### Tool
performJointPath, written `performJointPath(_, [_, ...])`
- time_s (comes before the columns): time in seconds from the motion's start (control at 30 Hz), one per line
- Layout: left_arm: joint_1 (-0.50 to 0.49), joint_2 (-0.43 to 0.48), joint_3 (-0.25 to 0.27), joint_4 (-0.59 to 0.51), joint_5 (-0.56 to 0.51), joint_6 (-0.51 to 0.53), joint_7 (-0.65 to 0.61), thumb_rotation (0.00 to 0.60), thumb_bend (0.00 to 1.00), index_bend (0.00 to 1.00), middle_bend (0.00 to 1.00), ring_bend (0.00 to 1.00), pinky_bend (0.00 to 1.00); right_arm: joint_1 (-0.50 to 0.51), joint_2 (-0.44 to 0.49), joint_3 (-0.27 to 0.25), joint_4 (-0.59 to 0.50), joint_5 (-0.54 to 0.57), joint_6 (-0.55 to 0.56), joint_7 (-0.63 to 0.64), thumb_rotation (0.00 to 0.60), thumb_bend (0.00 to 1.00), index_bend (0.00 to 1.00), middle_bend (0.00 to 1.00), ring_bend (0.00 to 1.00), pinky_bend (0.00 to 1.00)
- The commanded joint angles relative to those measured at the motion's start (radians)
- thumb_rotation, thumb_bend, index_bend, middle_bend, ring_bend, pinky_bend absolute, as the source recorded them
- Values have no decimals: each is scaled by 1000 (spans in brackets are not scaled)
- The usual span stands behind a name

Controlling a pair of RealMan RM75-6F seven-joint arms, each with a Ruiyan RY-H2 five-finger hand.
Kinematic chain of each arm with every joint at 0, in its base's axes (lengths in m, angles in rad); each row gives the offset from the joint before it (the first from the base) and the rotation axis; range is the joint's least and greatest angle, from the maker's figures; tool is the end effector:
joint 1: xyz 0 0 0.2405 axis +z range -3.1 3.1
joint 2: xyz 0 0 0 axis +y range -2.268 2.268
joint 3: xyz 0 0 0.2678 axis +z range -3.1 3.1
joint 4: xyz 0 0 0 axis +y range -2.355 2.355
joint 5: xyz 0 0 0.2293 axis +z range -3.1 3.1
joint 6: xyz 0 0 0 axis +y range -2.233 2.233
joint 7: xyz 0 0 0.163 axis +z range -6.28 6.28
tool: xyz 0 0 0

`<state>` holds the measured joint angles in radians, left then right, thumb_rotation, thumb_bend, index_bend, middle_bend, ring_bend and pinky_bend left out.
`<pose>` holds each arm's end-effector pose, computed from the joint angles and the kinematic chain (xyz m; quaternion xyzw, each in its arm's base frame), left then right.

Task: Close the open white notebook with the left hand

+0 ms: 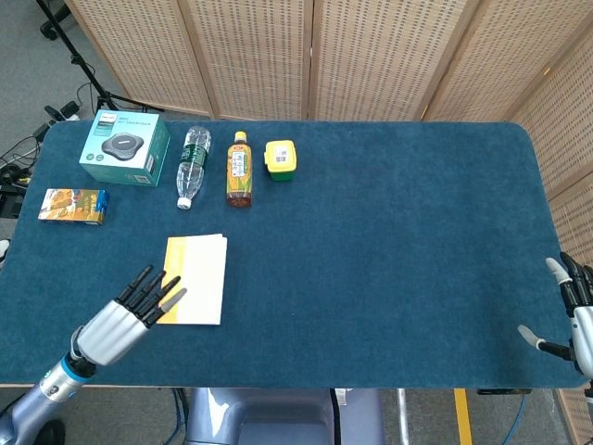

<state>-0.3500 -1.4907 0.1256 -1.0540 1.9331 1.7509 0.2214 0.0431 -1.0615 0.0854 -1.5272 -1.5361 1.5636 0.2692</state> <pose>-0.2712 0.2304 0.0473 -0.7615 -0.0377 -0.4617 0.4533 -0.3443 -0.1969 0.1908 0.5506 -0.3918 0.4576 0.5778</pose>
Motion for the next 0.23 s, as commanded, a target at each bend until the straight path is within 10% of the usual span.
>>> performJointPath(0.03, [108, 114, -39, -280, -219, 9, -167, 600, 333, 0, 0, 0, 0, 1, -1, 2, 0, 4, -2, -1, 600, 0, 0, 0, 0, 0])
performJointPath(0.23, [166, 250, -52, -501, -351, -14, -258, 600, 259, 0, 0, 0, 0, 1, -3, 8, -4, 16, -3, -12, 600, 0, 0, 0, 0, 0])
